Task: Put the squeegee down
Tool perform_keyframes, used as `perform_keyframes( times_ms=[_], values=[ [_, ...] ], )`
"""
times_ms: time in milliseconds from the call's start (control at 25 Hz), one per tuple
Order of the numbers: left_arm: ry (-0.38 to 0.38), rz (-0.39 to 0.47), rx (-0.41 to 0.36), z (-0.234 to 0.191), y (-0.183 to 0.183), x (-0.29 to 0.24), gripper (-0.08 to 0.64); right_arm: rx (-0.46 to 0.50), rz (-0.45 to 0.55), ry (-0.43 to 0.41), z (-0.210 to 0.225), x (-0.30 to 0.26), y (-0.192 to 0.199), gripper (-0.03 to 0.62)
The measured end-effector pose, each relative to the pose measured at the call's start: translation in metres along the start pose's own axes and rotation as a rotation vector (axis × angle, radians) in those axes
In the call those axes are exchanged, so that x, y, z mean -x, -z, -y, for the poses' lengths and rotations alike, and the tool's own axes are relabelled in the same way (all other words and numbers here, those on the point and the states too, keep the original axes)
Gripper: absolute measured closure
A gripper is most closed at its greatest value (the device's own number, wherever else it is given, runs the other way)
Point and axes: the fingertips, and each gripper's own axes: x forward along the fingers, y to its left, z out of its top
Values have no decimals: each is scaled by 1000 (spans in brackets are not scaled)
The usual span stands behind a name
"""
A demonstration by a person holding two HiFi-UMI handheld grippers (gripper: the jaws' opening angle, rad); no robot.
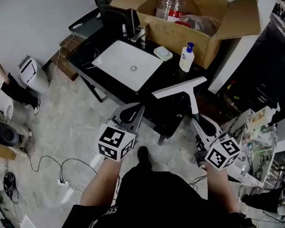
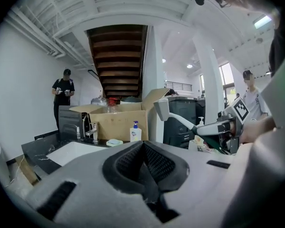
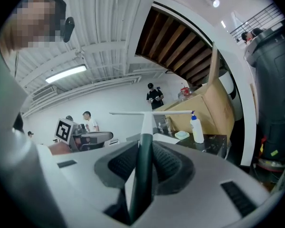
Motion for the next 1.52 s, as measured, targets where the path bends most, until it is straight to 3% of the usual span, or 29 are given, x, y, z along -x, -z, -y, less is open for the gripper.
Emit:
perform_keyframes(
  times_ms=[320,520,680,1120,1320,1520],
  values=[
    [40,19,23,-93,-15,-52,551,17,-20,49,21,-95,-26,492],
    [81,22,40,-120,-17,-78,551,38,-40,67,24,-129,-31,492],
    [91,27,104,-126,-14,-92,551,61,-70,96,41,-133,-23,492],
    [-49,-2,176,-150,0,-101,551,44,-173,59,96,-151,7,492],
    [-57,-24,197,-145,12,-111,551,47,-246,12,107,-178,31,492],
    [-79,-36,217,-148,23,-113,551,30,-324,18,127,-198,60,492]
  ],
)
